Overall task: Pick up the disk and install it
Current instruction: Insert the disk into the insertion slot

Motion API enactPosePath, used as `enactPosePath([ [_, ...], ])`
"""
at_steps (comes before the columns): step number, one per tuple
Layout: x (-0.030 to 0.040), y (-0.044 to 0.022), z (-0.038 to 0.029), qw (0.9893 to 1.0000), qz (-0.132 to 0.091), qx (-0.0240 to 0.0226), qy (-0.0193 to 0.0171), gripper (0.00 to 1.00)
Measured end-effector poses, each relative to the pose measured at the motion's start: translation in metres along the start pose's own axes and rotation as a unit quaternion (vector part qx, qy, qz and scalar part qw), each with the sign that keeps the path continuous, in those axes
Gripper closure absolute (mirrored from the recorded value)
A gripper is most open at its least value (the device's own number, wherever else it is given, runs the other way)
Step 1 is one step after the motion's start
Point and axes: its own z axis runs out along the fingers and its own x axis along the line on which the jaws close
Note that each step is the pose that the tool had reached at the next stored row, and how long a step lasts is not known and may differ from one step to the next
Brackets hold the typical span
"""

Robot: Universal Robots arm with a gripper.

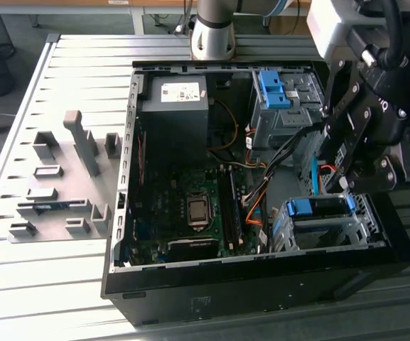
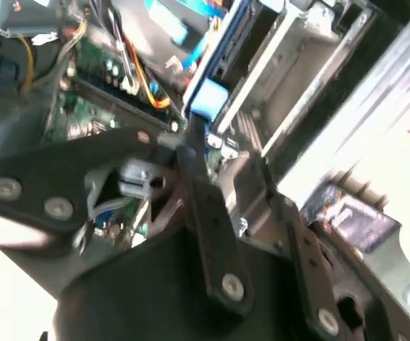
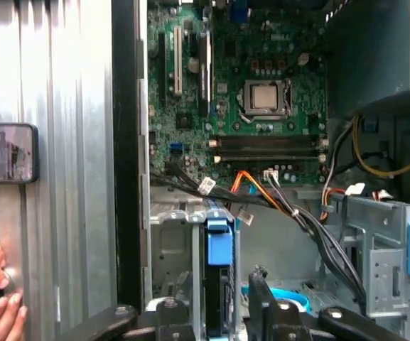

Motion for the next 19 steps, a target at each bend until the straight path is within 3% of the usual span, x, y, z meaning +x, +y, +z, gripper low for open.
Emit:
enactPosePath([
  [5,0.0005,-0.0002,0.009,1.0,0.0,0.0,0.0,0.57],
  [12,0.0012,-0.0003,0.0218,1.0,0.0,0.0,0.0,0.87],
  [19,0.002,-0.0004,0.0345,1.0,0.0,0.0,0.0001,0.89],
])
